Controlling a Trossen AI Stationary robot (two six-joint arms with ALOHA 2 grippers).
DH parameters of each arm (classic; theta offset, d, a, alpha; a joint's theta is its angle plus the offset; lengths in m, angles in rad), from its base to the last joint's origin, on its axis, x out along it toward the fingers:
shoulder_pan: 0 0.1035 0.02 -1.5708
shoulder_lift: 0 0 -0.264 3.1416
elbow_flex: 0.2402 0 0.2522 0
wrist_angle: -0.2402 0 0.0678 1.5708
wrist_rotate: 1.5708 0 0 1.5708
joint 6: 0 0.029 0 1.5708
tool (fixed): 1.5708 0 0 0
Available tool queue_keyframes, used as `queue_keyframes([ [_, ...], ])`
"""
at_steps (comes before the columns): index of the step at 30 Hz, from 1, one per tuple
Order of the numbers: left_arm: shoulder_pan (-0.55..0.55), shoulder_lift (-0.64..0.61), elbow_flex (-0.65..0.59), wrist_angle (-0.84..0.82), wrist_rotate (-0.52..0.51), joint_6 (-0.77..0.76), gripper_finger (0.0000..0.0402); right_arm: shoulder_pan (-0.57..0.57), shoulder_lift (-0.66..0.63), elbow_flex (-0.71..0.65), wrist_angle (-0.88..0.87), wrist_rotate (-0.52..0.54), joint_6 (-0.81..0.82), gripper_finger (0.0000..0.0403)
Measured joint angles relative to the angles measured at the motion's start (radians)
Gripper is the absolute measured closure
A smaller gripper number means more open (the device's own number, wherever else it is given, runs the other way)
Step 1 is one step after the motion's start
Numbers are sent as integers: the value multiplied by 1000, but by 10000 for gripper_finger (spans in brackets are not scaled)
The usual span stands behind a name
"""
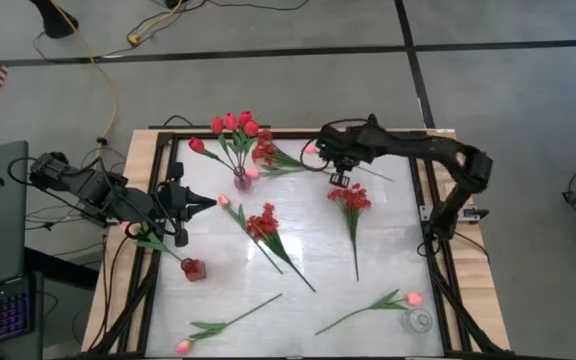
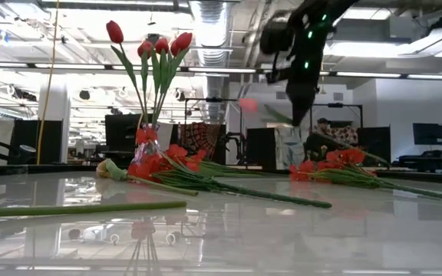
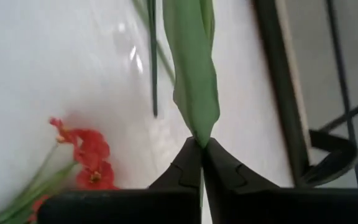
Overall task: Sort flowers into vase by color
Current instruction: Put the pink tulip into the red vase
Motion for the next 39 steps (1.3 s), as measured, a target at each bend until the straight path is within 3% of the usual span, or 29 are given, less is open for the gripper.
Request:
queue_keyframes([
  [6,0,-1,0,-6,8,3,400,85,-167,0,104,-13,9,378],
  [11,0,-30,0,-45,23,16,400,204,-264,0,283,-124,37,374],
  [18,0,-138,0,-106,-73,-24,400,444,-260,1,658,-186,26,374],
  [25,0,-214,0,-315,-234,-283,400,633,-68,2,1153,-192,-80,375],
  [30,0,-212,-1,-428,-256,-429,400,679,120,57,1486,-216,-101,374],
  [33,0,-209,-29,-430,-261,-448,400,676,237,160,1555,-227,-49,374],
  [39,0,-208,-96,-412,-261,-456,400,648,441,415,1513,-302,32,373],
])
